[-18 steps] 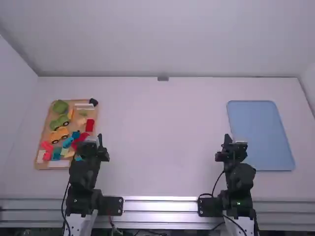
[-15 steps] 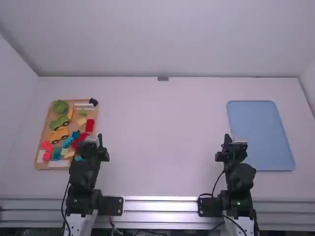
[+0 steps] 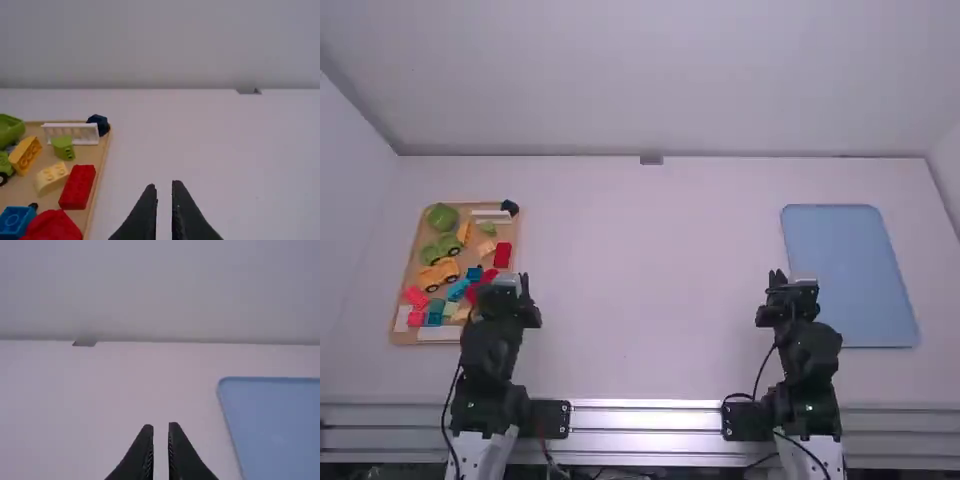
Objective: Assemble lego blocks to make yellow taxi
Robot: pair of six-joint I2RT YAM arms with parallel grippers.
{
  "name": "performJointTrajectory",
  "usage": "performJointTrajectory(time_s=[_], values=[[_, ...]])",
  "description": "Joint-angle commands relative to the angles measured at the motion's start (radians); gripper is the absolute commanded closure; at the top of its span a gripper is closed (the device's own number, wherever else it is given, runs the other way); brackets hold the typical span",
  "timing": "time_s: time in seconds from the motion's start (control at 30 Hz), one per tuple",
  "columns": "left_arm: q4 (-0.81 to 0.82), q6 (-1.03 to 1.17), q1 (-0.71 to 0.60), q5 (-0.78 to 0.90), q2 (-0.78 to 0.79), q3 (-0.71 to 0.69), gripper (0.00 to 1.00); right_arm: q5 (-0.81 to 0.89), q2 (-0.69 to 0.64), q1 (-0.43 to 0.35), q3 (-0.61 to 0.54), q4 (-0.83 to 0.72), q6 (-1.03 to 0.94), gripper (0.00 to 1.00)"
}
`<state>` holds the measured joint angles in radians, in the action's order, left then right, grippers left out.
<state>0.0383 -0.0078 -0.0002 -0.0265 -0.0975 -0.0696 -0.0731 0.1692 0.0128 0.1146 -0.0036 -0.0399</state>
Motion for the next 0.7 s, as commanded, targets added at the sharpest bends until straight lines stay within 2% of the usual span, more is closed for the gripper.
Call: performJointTrajectory(time_s=[0.0,0.23,0.67], values=[[0.001,-0.016,-0.005,-0.027,-0.032,-0.061,0.86,-0.049,0.062,0.013,0.094,-0.001,-0.036,0.87],[0.032,-0.033,-0.009,-0.067,-0.131,-0.15,0.76,-0.142,0.256,0.038,0.268,-0.015,-0.088,0.77],[0.107,-0.153,-0.019,-0.194,-0.361,-0.369,0.51,-0.369,0.73,0.094,0.67,-0.034,-0.228,0.52]])
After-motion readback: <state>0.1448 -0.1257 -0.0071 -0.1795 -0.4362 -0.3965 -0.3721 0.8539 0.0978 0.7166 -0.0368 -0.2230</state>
